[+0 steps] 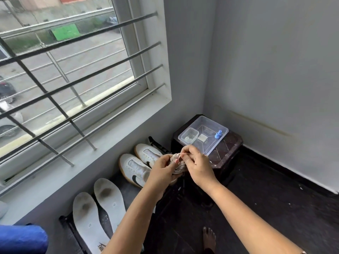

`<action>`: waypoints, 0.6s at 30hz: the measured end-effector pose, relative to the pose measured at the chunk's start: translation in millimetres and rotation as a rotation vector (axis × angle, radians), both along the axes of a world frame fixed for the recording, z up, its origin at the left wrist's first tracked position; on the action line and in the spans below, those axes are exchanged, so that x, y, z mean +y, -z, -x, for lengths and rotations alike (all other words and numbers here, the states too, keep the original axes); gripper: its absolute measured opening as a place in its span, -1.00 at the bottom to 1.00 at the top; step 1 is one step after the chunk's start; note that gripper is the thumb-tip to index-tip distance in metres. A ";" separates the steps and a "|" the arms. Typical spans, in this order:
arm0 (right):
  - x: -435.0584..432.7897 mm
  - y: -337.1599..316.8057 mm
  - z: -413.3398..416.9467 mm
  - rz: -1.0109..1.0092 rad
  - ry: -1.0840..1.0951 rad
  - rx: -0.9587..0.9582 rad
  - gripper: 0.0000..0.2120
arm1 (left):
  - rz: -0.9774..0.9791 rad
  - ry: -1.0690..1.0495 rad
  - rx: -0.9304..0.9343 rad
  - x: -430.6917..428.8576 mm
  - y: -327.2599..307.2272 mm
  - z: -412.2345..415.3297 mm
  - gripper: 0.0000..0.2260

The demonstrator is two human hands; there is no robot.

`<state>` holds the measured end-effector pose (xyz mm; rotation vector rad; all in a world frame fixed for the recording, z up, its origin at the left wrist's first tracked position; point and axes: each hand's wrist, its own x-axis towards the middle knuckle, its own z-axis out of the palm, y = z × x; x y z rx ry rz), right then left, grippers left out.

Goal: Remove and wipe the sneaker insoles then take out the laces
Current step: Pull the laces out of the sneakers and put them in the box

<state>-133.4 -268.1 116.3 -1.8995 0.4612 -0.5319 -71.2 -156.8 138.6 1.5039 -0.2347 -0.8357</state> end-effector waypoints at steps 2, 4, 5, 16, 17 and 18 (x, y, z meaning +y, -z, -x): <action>-12.3 15.4 -4.6 -0.220 0.060 0.057 -0.92 | -0.055 -0.006 -0.060 -18.0 12.4 -6.0 -0.90; -26.4 30.8 -10.2 -0.469 0.134 0.085 -0.89 | -0.098 -0.018 -0.083 -39.4 28.0 -12.6 -0.94; -32.6 36.0 -13.1 -0.589 0.167 0.090 -0.87 | -0.108 -0.029 -0.082 -49.0 34.3 -15.2 -0.97; -174.7 123.0 -70.7 -0.859 0.271 0.278 -0.88 | -0.396 -0.189 -0.136 -182.5 138.3 -83.7 -0.84; -187.7 135.5 -79.1 -0.827 0.271 0.309 -0.87 | -0.440 -0.178 -0.165 -195.3 149.5 -91.6 -0.82; -200.4 149.6 -87.9 -0.797 0.274 0.338 -0.85 | -0.471 -0.168 -0.179 -207.4 162.5 -99.3 -0.80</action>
